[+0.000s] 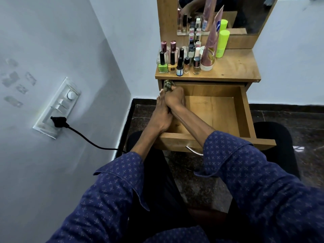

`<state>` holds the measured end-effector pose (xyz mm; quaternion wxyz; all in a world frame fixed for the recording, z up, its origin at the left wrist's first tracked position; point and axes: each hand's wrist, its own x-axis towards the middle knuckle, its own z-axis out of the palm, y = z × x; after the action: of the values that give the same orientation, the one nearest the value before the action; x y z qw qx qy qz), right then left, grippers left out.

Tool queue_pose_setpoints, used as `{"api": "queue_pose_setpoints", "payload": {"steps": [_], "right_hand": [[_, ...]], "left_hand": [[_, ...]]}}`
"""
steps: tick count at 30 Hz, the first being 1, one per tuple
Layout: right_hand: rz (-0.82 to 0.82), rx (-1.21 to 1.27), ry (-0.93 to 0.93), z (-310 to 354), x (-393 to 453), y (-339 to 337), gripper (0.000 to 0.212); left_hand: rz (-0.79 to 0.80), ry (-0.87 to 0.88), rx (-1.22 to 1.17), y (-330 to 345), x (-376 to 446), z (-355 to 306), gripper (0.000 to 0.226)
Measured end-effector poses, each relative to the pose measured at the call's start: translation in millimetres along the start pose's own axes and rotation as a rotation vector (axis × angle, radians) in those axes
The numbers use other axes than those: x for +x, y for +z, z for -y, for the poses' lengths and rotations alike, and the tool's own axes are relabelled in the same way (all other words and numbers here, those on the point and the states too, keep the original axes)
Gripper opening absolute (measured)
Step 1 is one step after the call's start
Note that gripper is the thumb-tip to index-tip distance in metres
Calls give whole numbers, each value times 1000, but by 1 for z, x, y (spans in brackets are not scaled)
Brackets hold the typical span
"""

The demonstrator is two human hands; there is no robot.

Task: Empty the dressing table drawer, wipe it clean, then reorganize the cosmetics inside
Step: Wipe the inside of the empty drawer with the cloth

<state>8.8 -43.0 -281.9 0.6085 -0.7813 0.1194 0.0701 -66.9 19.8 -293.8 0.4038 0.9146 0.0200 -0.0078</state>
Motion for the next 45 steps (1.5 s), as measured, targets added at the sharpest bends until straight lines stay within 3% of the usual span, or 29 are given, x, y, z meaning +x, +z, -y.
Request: {"api": "queue_pose_setpoints", "payload": {"steps": [4,9,17,21,28,33,41,43,45], "right_hand": [[-4,45,19,1,0,3,32],[86,141,143,-5,7,-2,16],[293,-31,192,28,10,-30,28],[241,-174,90,29,12,-30,19],[365,-264,92,15,12,-32,31],[208,-173,35,22,23,-27,20],[353,-298,20,-2,30,-36,21],[274,-280,-65,-3,22,-32,23],[124,-414,-258,-6,8,-28,28]], "left_hand": [[7,18,32,0,3,6,76],[25,-25,75,0,7,6,81],[48,-27,146,1,9,5,83],[51,-24,173,3,8,8,85],[61,-21,226,3,6,7,85],[56,-15,240,3,8,8,81],[102,-18,288,2,8,7,91],[90,-11,295,2,8,7,94],[81,-4,303,2,8,6,94]]}}
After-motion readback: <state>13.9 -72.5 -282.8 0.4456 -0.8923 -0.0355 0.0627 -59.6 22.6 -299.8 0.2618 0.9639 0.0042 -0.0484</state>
